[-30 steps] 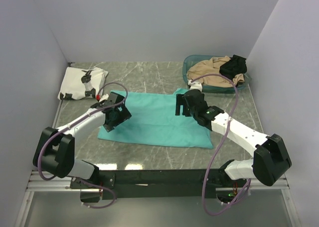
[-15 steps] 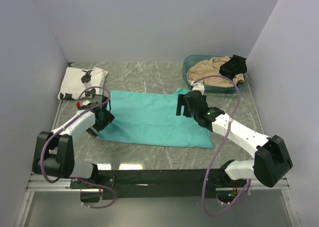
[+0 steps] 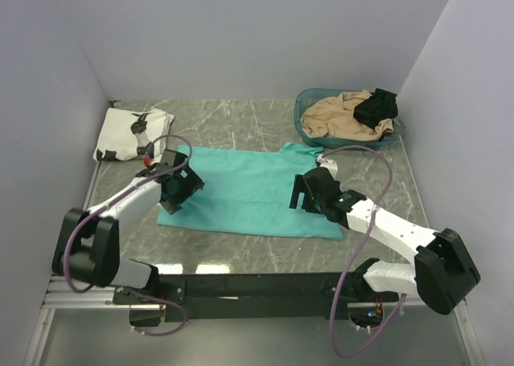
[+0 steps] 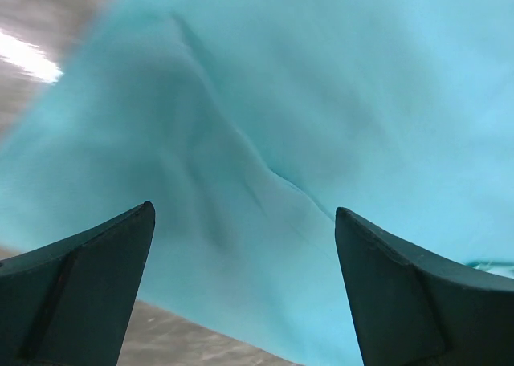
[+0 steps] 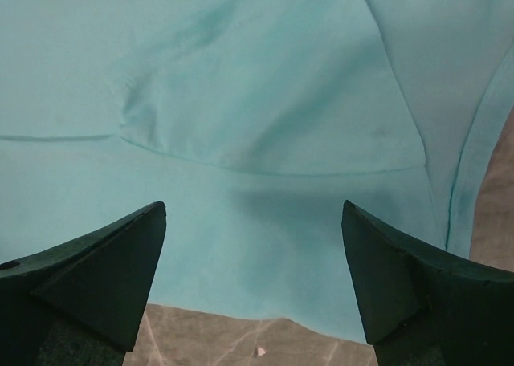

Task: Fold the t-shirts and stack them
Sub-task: Fold the tshirt

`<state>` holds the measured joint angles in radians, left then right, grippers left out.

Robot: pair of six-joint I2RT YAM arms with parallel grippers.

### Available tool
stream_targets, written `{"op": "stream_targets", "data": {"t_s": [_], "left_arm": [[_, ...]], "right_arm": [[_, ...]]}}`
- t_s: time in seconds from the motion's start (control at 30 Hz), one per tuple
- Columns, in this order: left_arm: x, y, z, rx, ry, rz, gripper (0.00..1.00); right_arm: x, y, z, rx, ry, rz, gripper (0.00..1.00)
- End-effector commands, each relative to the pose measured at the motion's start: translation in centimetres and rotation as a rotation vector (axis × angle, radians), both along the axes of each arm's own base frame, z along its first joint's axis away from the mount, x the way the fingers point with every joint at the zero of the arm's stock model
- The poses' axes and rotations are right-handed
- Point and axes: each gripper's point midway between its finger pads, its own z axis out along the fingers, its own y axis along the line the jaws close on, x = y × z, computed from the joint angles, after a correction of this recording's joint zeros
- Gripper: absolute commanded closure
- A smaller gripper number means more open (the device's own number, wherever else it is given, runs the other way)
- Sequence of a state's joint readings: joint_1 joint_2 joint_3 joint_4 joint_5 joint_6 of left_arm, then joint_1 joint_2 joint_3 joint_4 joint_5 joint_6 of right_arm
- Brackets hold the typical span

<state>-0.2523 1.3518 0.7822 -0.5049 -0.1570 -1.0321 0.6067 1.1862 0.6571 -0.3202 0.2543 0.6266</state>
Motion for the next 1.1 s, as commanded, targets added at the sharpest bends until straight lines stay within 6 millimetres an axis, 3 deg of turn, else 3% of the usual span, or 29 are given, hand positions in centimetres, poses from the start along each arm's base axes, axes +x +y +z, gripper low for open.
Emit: {"op": "stream_targets", "data": {"t_s": [0.0,0.07,0.27,0.47,0.57,0.73,0.8,0.9,0.93,1.0,1.03,1.07], "left_arm": [[1.5,-4.2,-1.3,-0.104,-0.001,-0.135,0.01],[1.5,-5.3,-2.1,-0.146,0.022,-0.170,0.01],[-2.0,-3.8,-6.3,-0.097,0.196,-0.123,0.01],[-6.9,-1.0,-7.1,-0.024,0.280,-0.023,0.01],[-9.2,0.0,-6.8,-0.005,0.305,0.015,0.01],[-11.3,0.9,-5.5,-0.005,0.303,0.056,0.01],[-11.2,0.9,-4.5,-0.013,0.270,0.056,0.00],[-9.7,0.9,-2.6,-0.011,0.192,0.056,0.01],[-8.8,1.2,-1.9,0.010,0.158,0.061,0.01],[-6.2,1.3,0.5,0.035,0.089,0.065,0.01],[-4.0,1.3,2.8,0.052,0.023,0.072,0.00],[-3.1,1.6,3.0,0.081,0.029,0.071,0.01]], "right_arm": [[-0.5,0.0,-1.8,0.009,0.059,-0.028,0.04],[-0.8,-0.1,-2.5,0.003,0.088,-0.038,0.04],[-3.8,0.4,-5.7,0.040,0.235,-0.008,0.03],[-9.1,-0.7,-7.8,0.065,0.384,-0.015,0.03],[-10.7,-1.2,-7.5,0.084,0.400,-0.032,0.02],[-12.7,-0.6,-6.3,0.128,0.400,0.003,0.02],[-12.4,-0.4,-5.4,0.133,0.364,0.021,0.02],[-9.5,-0.5,-2.3,0.112,0.221,0.015,0.02],[-8.0,-0.1,0.0,0.114,0.154,0.020,0.02],[-5.7,-0.7,2.5,0.080,0.048,-0.021,0.01],[-4.3,-0.2,4.8,0.095,-0.019,-0.020,0.00],[-3.4,-0.2,5.8,0.091,-0.061,-0.028,0.00]]}}
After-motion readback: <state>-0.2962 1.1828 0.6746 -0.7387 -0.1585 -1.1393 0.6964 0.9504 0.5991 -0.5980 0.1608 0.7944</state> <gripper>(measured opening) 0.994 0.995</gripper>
